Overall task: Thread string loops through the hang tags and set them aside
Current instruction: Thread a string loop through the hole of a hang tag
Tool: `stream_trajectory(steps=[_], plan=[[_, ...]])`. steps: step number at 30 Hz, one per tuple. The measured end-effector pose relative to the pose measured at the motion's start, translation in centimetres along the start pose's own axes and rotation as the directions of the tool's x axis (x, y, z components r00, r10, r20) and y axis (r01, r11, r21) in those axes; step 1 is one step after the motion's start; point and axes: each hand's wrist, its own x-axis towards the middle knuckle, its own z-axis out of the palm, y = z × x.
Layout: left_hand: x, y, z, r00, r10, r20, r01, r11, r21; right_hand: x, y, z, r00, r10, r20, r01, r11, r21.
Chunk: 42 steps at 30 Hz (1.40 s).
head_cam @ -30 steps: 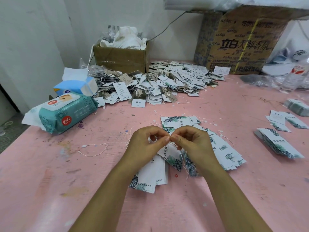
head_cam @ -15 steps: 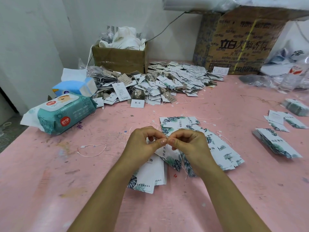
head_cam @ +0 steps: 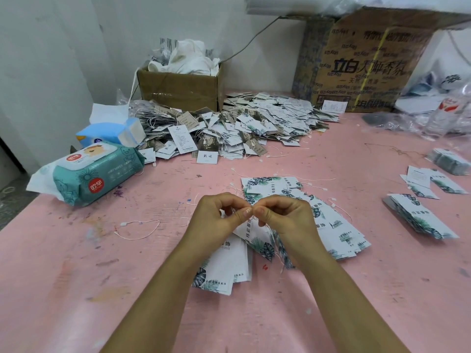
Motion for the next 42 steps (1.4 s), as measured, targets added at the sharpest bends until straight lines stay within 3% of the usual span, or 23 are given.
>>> stream_trajectory(steps=[4, 8, 10, 13, 15, 19, 22, 25, 27, 29, 31, 34, 39, 42], plan=[[-0.2, 0.0, 0.9, 0.999, 0.031, 0.005, -0.032, 0.996, 0.089, 0.2, 0.3, 0.1, 0.996, -0.020, -0.085, 0.019, 1.000, -0.023], [-0.3, 0.1, 1.0, 0.997, 0.058, -0.042, -0.055, 0.995, 0.080, 0.2, 0.4, -0.1, 0.998, -0.036, -0.059, 0.032, 0.996, -0.079], [-0.3, 0.3, 0.8, 0.995, 0.047, -0.085, -0.047, 0.999, -0.004, 0.2, 0.7, -0.4, 0.999, -0.041, 0.030, 0.047, 0.976, -0.213], [0.0, 0.4, 0.2, 0.984, -0.009, -0.177, -0.017, 0.989, -0.145, 0.5, 1.6, -1.0, 0.982, 0.060, 0.177, 0.043, 0.848, -0.528], [0.2, 0.4, -0.1, 0.972, -0.084, -0.220, 0.021, 0.962, -0.274, 0.6, 2.0, -1.2, 0.967, 0.135, 0.214, 0.021, 0.798, -0.602], [0.4, 0.5, -0.4, 0.956, -0.214, -0.202, 0.064, 0.820, -0.568, 0.6, 2.3, -1.4, 0.958, 0.153, 0.243, 0.040, 0.766, -0.641], [0.5, 0.4, -0.7, 0.966, -0.227, -0.122, 0.062, 0.665, -0.744, 0.6, 2.2, -1.1, 0.961, 0.159, 0.227, 0.019, 0.779, -0.627], [0.6, 0.2, -1.0, 0.975, -0.217, -0.048, 0.080, 0.543, -0.836, 0.6, 2.1, -1.0, 0.971, 0.131, 0.198, 0.017, 0.794, -0.608], [0.7, 0.1, -1.1, 0.970, -0.243, -0.034, 0.099, 0.516, -0.851, 0.6, 1.8, -1.0, 0.980, 0.086, 0.178, 0.029, 0.827, -0.561], [0.8, 0.0, -1.0, 0.948, -0.309, -0.079, 0.117, 0.568, -0.814, 0.5, 1.4, -0.9, 0.987, 0.056, 0.148, 0.024, 0.872, -0.490], [1.0, -0.3, -0.7, 0.914, -0.374, -0.160, 0.159, 0.692, -0.704, 0.5, 1.0, -0.8, 0.992, 0.059, 0.116, -0.013, 0.931, -0.364], [0.9, -0.6, 0.0, 0.900, -0.378, -0.218, 0.220, 0.825, -0.521, 0.5, 0.7, -0.8, 0.995, 0.071, 0.067, -0.058, 0.981, -0.185], [0.4, -0.7, 0.2, 0.963, -0.197, -0.186, 0.163, 0.970, -0.182, 0.8, 0.8, -1.1, 0.993, 0.115, -0.035, -0.113, 0.992, 0.058], [0.2, -0.7, 0.3, 0.987, -0.071, -0.141, 0.073, 0.997, 0.011, 1.0, 1.0, -1.3, 0.987, 0.137, -0.085, -0.127, 0.985, 0.114]])
